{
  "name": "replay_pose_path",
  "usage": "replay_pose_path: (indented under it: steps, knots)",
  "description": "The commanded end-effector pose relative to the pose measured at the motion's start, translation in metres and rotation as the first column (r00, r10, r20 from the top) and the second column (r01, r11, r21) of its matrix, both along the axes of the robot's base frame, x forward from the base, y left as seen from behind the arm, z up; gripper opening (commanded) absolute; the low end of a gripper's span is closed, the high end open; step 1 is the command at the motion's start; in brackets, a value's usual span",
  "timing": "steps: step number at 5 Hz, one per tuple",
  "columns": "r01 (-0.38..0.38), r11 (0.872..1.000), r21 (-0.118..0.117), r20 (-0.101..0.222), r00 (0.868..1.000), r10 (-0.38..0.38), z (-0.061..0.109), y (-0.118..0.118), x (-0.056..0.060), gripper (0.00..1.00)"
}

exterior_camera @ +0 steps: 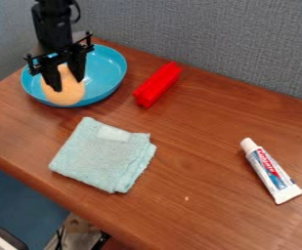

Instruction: Put the yellow ball on the blue plate

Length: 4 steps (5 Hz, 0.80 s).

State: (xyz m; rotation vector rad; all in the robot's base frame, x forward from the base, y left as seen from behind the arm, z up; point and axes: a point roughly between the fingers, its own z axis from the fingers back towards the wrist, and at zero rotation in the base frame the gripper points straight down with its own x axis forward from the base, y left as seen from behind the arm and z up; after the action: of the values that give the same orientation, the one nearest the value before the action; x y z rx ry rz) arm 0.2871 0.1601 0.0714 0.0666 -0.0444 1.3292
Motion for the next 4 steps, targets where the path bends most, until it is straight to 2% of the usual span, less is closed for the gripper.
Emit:
replay_pose_path:
  steps: [1,4]
  knots:
    - [-0.003,1.0,0.018,0.014,1.0,0.003,0.0048,0.0042,-0.0004,0.0]
    - [-0.003,1.0,0.015,0.013,1.0,0.003,0.0013,0.0033,-0.001,0.0]
